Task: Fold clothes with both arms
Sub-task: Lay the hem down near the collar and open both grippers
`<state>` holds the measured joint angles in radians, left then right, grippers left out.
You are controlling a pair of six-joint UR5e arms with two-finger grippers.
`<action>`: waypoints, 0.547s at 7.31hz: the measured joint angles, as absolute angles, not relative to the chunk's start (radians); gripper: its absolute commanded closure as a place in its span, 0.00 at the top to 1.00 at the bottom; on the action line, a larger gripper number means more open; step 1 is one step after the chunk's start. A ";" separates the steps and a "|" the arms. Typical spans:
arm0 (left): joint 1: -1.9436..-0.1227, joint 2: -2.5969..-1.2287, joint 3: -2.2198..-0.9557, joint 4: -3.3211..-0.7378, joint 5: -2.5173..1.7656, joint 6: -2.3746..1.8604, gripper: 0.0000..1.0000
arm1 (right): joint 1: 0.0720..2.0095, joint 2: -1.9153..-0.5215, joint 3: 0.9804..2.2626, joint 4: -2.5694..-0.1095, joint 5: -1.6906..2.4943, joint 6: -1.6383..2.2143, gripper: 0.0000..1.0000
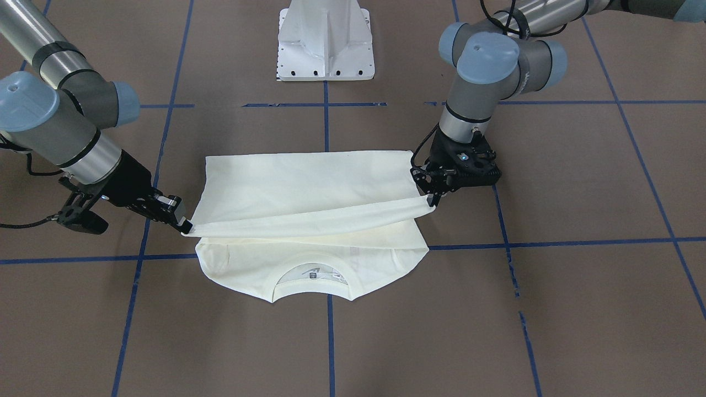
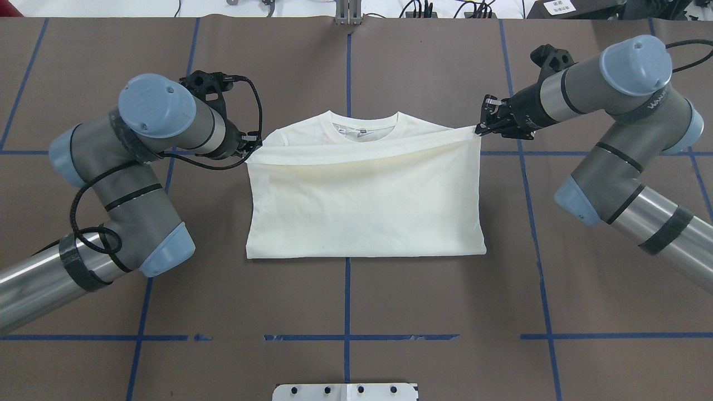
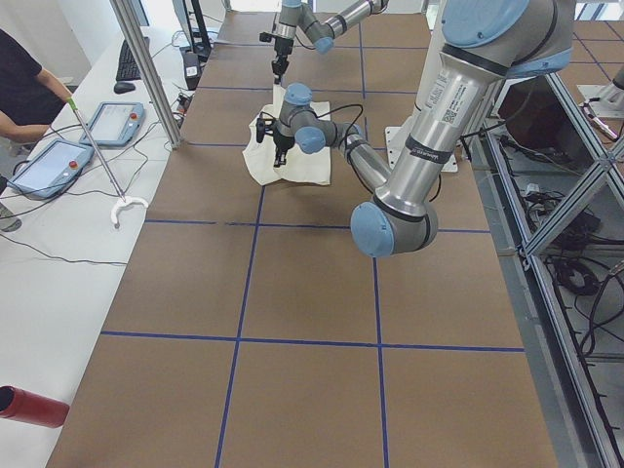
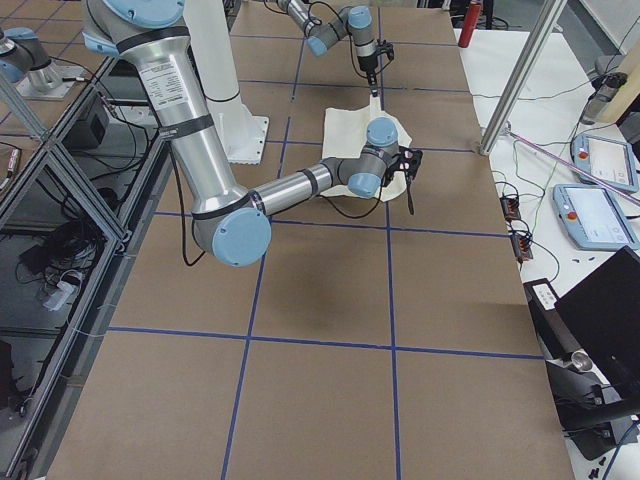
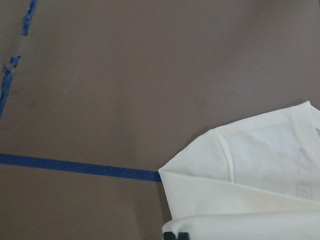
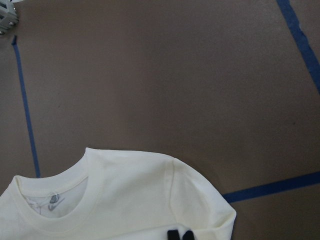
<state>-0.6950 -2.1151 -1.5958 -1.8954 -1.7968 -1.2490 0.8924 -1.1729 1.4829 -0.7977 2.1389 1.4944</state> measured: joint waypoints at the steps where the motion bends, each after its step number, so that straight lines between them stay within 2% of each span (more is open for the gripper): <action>1: -0.701 -2.127 -1.547 -1.934 -1.796 -1.249 0.00 | 0.892 -1.170 1.464 -0.798 2.133 1.483 0.00; 4: -0.709 -2.148 -1.499 -1.968 -1.795 -1.249 0.00 | 0.891 -1.148 1.435 -0.798 2.129 1.476 0.00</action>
<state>-0.7095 -2.1481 -1.4994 -1.9680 -1.7948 -1.2488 0.8914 -1.1477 1.4354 -0.7977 2.1293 1.4761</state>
